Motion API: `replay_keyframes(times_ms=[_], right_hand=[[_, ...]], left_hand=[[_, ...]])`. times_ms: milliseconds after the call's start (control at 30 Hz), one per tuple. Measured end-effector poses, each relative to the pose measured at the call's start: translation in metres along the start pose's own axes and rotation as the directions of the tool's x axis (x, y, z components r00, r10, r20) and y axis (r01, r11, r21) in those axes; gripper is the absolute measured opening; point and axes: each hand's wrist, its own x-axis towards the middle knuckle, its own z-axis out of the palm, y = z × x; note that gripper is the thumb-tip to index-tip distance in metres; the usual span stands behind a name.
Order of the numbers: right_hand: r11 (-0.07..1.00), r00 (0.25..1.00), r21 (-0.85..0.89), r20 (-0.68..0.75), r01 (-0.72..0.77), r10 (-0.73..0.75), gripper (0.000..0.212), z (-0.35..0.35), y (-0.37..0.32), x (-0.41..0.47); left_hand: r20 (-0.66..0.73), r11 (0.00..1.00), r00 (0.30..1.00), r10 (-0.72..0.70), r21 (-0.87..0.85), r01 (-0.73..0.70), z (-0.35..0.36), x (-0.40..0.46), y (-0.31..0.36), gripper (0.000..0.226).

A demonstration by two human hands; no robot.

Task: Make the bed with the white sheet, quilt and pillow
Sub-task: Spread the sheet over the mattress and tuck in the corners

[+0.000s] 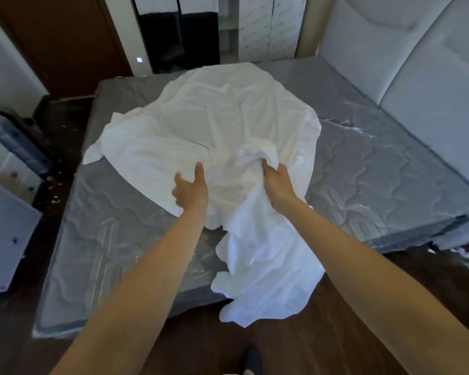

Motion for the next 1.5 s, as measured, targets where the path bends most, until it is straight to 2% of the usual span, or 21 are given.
replay_keyframes(times_ms=[33,67,100,133,200,267,333,400,433,533,600,733,767,800,900,1033,1200,1267,1333,1400,1500], right_hand=[[0.987,0.987,0.045,0.049,-0.154,0.151,0.033,0.001,-0.003,0.000],[0.960,0.957,0.030,0.089,-0.279,0.275,0.040,0.003,-0.004,-0.004],[0.932,0.923,-0.006,0.135,-0.362,0.360,0.038,0.006,-0.004,-0.010],[0.912,0.895,-0.023,0.183,-0.411,0.408,0.035,0.009,0.000,-0.014],[0.890,0.877,0.038,0.196,-0.454,0.439,0.036,0.015,0.007,-0.019],[0.898,0.896,0.077,0.147,-0.432,0.419,0.038,0.020,0.012,-0.025],[0.943,0.948,-0.119,0.034,-0.311,0.317,0.036,0.027,0.020,-0.028],[0.897,0.985,-0.407,-0.069,-0.174,0.160,0.032,0.038,0.033,-0.031],[0.863,0.989,-0.482,-0.075,-0.151,0.131,0.033,0.052,0.038,-0.037],[0.842,0.984,-0.510,-0.068,-0.175,0.163,0.036,0.114,0.054,-0.058],[0.859,0.980,-0.476,-0.030,-0.187,0.197,0.040,0.177,0.066,-0.074],[0.896,0.953,-0.396,0.131,-0.203,0.274,0.048,0.307,0.080,-0.109],[0.902,0.938,-0.377,0.184,-0.209,0.294,0.047,0.320,0.080,-0.112],[0.913,0.913,-0.354,0.268,-0.205,0.309,0.045,0.372,0.079,-0.131],[0.925,0.837,-0.338,0.445,-0.173,0.319,0.054,0.468,0.066,-0.166],[0.944,0.781,-0.295,0.551,-0.148,0.295,0.055,0.583,0.038,-0.208],[0.927,0.747,-0.346,0.576,-0.146,0.333,0.049,0.644,0.044,-0.223],[0.878,0.706,-0.443,0.564,-0.179,0.428,0.059,0.644,0.059,-0.220],[0.807,0.640,-0.554,0.548,-0.205,0.539,0.065,0.642,0.072,-0.217],[0.754,0.622,-0.622,0.510,-0.210,0.594,0.059,0.629,0.082,-0.216],[0.706,0.668,-0.658,0.404,-0.261,0.624,0.047,0.600,0.099,-0.207]], left_hand=[[0.167,0.945,0.938,-0.305,-0.068,0.319,-0.003,0.000,-0.011,0.065],[0.392,0.859,0.805,-0.444,-0.068,0.507,-0.004,-0.001,-0.025,0.070],[0.543,0.832,0.725,-0.424,-0.083,0.549,-0.004,-0.006,-0.038,0.070],[0.600,0.849,0.716,-0.356,-0.113,0.517,-0.002,-0.012,-0.047,0.066],[0.564,0.921,0.778,-0.277,-0.077,0.383,0.004,-0.014,-0.047,0.048],[0.479,0.968,0.846,-0.234,0.033,0.249,-0.006,-0.012,-0.037,0.039],[0.377,0.983,0.909,-0.180,0.112,0.148,-0.034,0.007,-0.029,0.040],[0.238,0.984,0.963,-0.128,0.149,0.094,-0.071,0.031,-0.026,0.046],[0.201,0.982,0.972,-0.124,0.164,0.091,-0.094,0.042,-0.025,0.048],[0.126,0.983,0.988,-0.085,0.172,0.062,-0.161,0.067,-0.022,0.059],[0.033,0.992,0.998,-0.057,0.118,0.052,-0.223,0.082,-0.018,0.065],[-0.064,0.994,0.997,0.041,0.103,-0.034,-0.354,0.104,0.000,0.048],[-0.091,0.990,0.993,0.069,0.127,-0.057,-0.365,0.107,0.006,0.046],[-0.138,0.986,0.986,0.097,0.147,-0.077,-0.419,0.112,0.017,0.045],[-0.235,0.966,0.952,0.198,0.211,-0.149,-0.506,0.129,0.044,0.043],[-0.375,0.966,0.890,0.258,0.127,-0.227,-0.604,0.153,0.075,0.057],[-0.293,0.968,0.934,0.205,0.201,-0.149,-0.648,0.165,0.052,0.060],[-0.211,0.958,0.961,0.177,0.259,-0.120,-0.655,0.167,0.034,0.052],[-0.049,0.974,0.999,-0.001,0.226,0.012,-0.660,0.183,0.012,0.062],[0.074,0.939,0.977,-0.201,0.300,0.170,-0.656,0.191,-0.008,0.084],[0.086,0.858,0.962,-0.259,0.478,0.188,-0.636,0.202,-0.027,0.082]])
